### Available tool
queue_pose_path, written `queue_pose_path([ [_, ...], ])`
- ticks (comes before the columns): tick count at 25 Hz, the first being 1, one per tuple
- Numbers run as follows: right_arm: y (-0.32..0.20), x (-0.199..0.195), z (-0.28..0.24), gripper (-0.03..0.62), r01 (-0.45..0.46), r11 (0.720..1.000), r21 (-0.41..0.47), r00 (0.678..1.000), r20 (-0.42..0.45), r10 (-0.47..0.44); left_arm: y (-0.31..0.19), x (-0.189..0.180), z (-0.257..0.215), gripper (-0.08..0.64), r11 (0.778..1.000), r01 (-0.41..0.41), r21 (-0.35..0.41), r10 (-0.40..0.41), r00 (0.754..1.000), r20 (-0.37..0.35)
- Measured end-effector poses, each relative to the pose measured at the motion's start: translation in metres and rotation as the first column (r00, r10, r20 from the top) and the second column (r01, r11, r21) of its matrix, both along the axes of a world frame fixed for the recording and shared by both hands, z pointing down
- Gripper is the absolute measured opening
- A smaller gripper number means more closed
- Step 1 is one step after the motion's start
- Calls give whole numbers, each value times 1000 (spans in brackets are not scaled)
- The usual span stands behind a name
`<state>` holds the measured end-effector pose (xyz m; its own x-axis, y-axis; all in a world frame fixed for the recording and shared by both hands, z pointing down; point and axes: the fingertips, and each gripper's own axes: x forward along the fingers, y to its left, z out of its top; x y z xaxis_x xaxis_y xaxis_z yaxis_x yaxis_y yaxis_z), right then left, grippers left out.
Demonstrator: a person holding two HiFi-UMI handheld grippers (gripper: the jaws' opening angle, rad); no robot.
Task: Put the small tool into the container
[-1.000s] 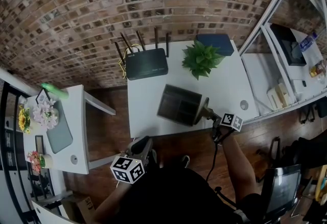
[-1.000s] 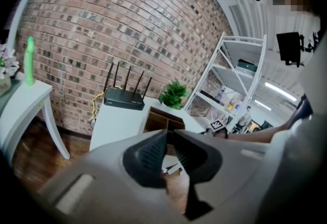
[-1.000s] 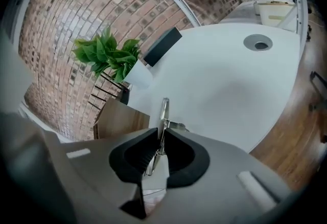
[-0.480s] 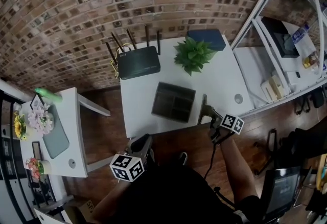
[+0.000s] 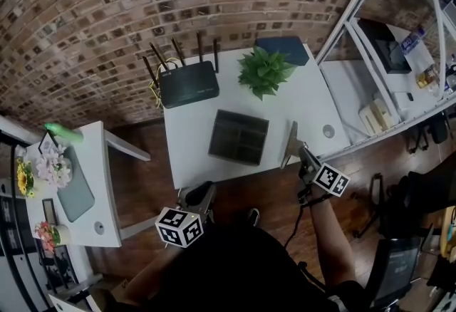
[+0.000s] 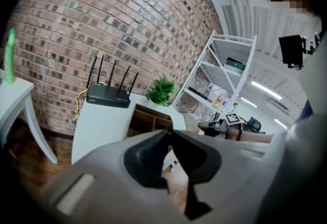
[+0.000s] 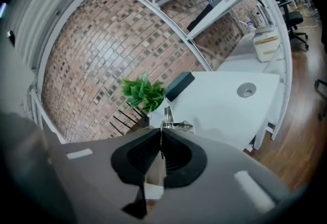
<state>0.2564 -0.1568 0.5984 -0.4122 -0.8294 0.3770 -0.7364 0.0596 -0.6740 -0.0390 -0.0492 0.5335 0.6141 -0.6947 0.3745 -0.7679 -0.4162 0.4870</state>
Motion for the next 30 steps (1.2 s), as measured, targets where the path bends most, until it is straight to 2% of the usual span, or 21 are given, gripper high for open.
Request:
queue_pose_path([
  [6,6,-18,-60,17,9,990,143,1000,17,-11,-1,10,-3,28,999,-33,13,33,999,-1],
  [9,8,-30,-85,17,24,978,206,1000,-21,-20,-3,12,-6,28,999,-44,20,44,999,-1],
  [14,6,-62,-111,15,136,940,312,984,-155,-91,-2,8,-7,28,999,-33,19,33,999,-4],
  [20,-4,-105,-114,17,285,890,355,924,-348,-158,-1,-4,-5,28,1000,-2,11,2,1000,-4],
  [30,-19,-163,-97,17,446,819,360,819,-533,-212,2,-26,-3,26,998,63,2,-63,998,0],
])
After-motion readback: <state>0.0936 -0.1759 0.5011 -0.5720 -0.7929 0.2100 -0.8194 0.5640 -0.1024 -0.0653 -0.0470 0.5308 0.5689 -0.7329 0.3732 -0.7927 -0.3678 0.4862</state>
